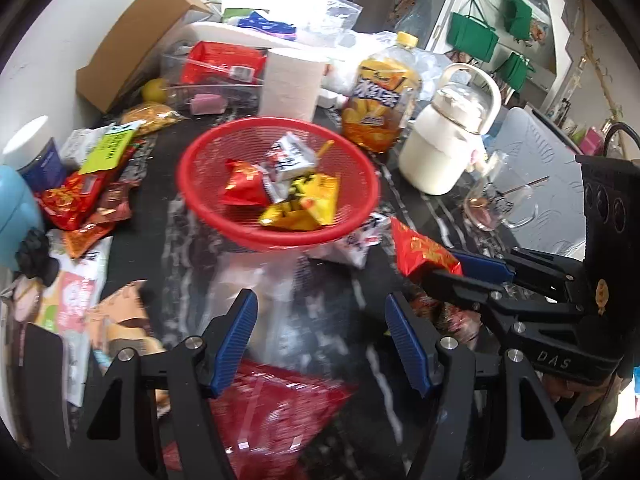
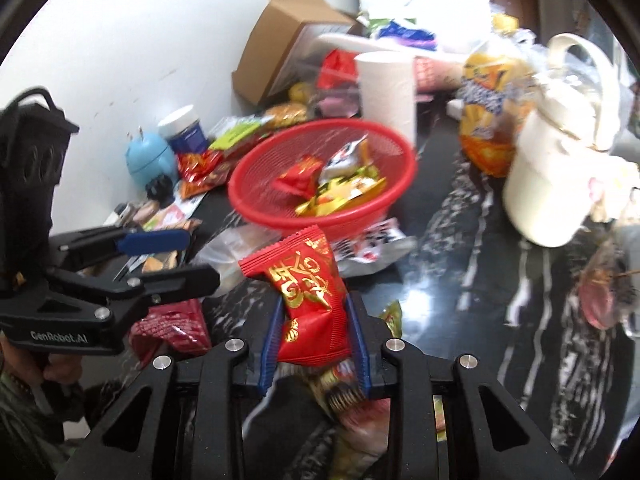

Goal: Organize snacks

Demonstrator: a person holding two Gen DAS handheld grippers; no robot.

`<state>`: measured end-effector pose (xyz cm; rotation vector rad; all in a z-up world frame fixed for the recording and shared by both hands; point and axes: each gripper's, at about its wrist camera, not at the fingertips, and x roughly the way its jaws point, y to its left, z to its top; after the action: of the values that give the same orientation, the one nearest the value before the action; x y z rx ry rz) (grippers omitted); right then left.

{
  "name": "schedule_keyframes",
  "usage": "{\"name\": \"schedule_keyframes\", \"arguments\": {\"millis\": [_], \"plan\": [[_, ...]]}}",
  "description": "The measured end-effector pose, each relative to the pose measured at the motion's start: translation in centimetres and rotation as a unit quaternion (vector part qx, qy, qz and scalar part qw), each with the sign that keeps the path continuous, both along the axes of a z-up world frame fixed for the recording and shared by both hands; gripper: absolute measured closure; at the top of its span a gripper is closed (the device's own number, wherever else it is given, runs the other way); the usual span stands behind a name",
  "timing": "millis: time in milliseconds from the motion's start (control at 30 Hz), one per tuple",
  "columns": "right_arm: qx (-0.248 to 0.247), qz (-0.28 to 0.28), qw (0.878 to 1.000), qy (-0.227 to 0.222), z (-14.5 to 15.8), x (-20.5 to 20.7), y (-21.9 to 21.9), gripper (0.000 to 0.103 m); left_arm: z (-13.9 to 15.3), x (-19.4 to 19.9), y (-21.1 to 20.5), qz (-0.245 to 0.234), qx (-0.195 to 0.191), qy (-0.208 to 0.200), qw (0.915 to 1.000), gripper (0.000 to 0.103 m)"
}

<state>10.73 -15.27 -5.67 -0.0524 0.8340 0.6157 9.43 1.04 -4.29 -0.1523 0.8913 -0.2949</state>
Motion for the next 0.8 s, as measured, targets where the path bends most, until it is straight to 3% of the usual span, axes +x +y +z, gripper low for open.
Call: {"name": "schedule_keyframes", "arguments": {"millis": [300,600,800], "plan": [[0.004,-0.049,0.999,-0.002,-0.2,2.0,-4.1,0.072,-0.7,2.3,-3.6,-0.013,0.019,-0.018,0.9996,0.038],[0.042,-0.051,0.998,0.023,-2.3,4.0,-6.2,0.072,-3.1,5.3,-5.7,-0.029,0.035,0.014,0.9989,0.038],[0.036,-0.064,0.997,0.039,-3.6,4.3,-6.8,0.072,-3.9,7.1,-6.4,-0.028,0.040,0.022,0.9985,0.038]]}}
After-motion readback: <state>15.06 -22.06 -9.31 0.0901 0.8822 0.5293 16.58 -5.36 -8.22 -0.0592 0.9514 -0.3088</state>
